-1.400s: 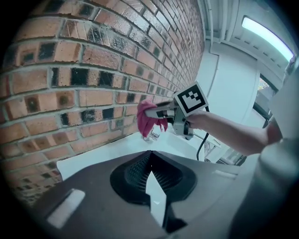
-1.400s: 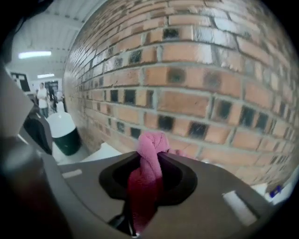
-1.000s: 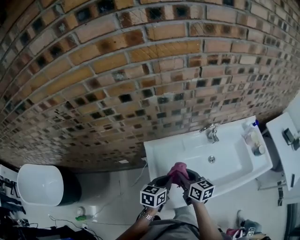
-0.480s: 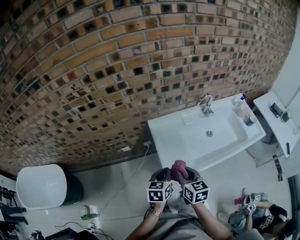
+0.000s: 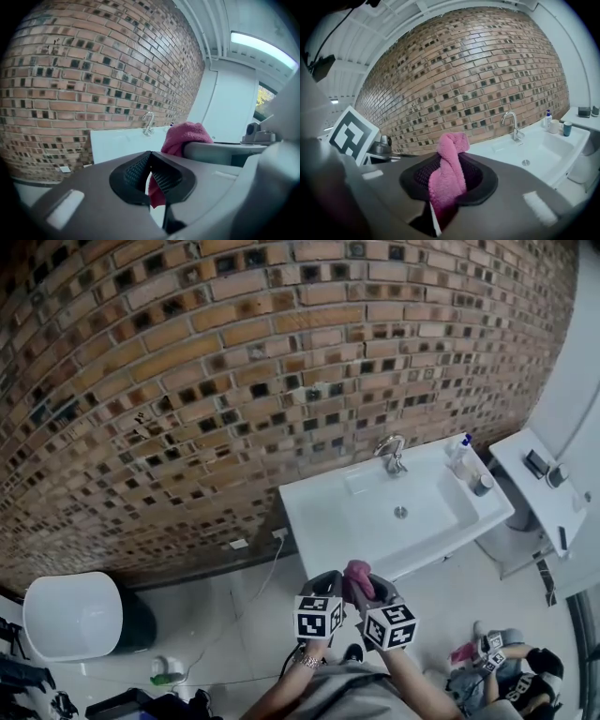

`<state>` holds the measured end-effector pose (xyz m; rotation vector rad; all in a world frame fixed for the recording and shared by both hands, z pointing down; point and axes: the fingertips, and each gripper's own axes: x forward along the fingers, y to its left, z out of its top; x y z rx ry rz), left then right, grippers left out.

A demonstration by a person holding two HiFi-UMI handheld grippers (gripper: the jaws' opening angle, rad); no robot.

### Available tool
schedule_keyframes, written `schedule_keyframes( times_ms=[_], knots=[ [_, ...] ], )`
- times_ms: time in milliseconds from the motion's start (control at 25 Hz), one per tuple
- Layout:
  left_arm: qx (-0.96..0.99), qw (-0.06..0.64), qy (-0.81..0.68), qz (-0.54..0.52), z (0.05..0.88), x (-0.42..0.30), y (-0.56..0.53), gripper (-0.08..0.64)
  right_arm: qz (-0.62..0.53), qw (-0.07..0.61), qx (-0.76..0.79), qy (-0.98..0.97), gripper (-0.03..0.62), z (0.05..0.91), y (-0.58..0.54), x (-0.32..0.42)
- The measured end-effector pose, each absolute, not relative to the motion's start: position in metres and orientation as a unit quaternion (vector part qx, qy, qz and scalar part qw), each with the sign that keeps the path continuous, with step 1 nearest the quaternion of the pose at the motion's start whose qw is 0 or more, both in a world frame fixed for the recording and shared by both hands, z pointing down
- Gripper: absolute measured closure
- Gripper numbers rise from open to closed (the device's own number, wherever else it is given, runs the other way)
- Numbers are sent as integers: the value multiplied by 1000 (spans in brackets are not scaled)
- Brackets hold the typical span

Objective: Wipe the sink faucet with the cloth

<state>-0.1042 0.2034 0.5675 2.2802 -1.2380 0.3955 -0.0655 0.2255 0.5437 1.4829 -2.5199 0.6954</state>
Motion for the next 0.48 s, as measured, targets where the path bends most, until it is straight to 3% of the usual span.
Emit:
schedule_keyframes(
  times_ms=[480],
  knots=[
    [858,235,-430,155,564,-86,212,558,229,72,495,-835,508,544,229,-49]
  ],
)
